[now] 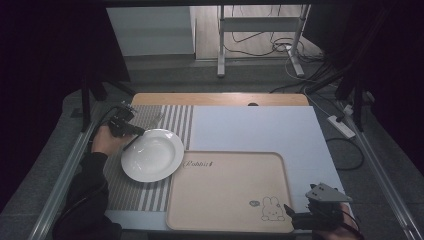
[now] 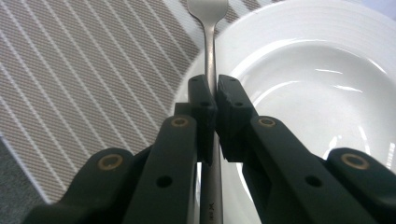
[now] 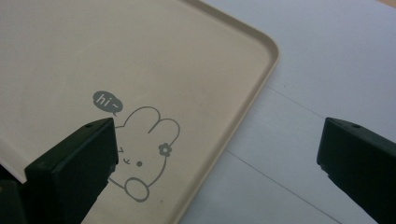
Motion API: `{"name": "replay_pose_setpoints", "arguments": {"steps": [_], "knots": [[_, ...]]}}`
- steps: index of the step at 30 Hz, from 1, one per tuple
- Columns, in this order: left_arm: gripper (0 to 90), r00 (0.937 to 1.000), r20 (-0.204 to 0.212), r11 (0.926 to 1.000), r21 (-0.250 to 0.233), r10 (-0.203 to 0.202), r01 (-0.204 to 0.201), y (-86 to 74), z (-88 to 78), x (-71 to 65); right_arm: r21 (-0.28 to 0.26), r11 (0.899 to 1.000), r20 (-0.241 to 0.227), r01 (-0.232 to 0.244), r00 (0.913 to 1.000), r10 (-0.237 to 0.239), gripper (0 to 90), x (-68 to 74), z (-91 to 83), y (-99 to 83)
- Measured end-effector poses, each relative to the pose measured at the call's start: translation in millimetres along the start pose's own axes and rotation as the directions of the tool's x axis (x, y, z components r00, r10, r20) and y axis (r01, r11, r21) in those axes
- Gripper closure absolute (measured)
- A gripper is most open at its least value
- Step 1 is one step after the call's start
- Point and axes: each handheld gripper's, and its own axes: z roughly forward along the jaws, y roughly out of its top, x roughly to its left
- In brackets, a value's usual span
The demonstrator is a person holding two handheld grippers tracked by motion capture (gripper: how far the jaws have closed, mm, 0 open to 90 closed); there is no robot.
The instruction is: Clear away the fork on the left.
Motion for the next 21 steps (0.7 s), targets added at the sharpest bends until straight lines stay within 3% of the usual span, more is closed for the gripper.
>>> {"name": "replay_pose_setpoints", "arguments": {"steps": [21], "knots": [[84.6, 0.9971, 0.062, 0.9990, -0.001, 0.044, -0.044, -16.8, -0.8, -65.3, -0.002, 1.000, 0.002, 0.003, 1.0000, -0.003, 0.0, 0.2, -0.5, -0.1]]}}
